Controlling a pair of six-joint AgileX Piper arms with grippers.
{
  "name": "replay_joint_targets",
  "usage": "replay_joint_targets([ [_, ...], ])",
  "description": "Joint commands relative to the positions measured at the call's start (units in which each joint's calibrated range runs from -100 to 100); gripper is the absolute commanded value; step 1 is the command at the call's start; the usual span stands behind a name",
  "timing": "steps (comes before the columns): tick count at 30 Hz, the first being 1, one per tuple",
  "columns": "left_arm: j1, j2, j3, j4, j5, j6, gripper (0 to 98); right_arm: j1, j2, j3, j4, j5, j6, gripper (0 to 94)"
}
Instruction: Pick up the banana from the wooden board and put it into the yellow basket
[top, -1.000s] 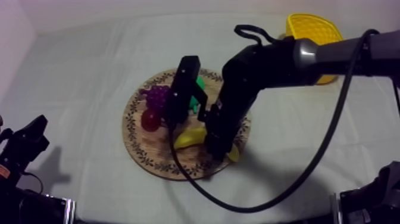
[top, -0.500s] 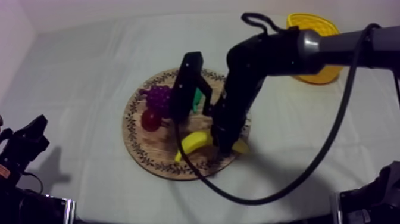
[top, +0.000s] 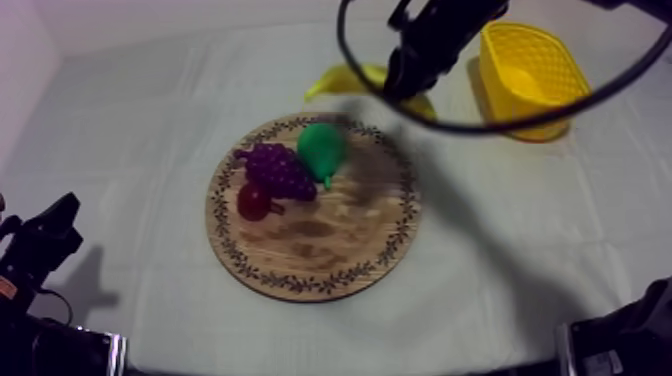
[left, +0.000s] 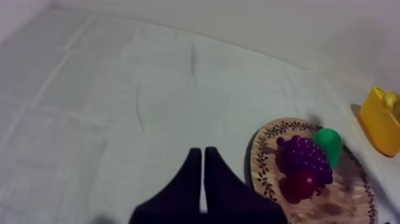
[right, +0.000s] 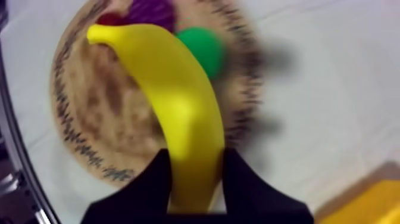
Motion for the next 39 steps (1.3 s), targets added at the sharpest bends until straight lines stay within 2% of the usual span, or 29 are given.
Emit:
replay_joint_targets([
  [1, 0.0, 0.0, 0.0, 0.04, 0.0, 0.0, 0.1, 3.0, 0.1, -2.8, 0.4, -0.4, -0.3, 19.4],
  [20, 0.0, 0.0, 0.0, 0.04, 0.0, 0.0, 0.1, 19.1, 7.6, -14.0, 2.6, -1.0, -1.5, 19.4],
  [39, 0.0, 0.0, 0.0, 0.04, 0.0, 0.0, 0.1, 24.2, 12.6, -9.4, 4.1, -5.9, -1.9, 19.4],
])
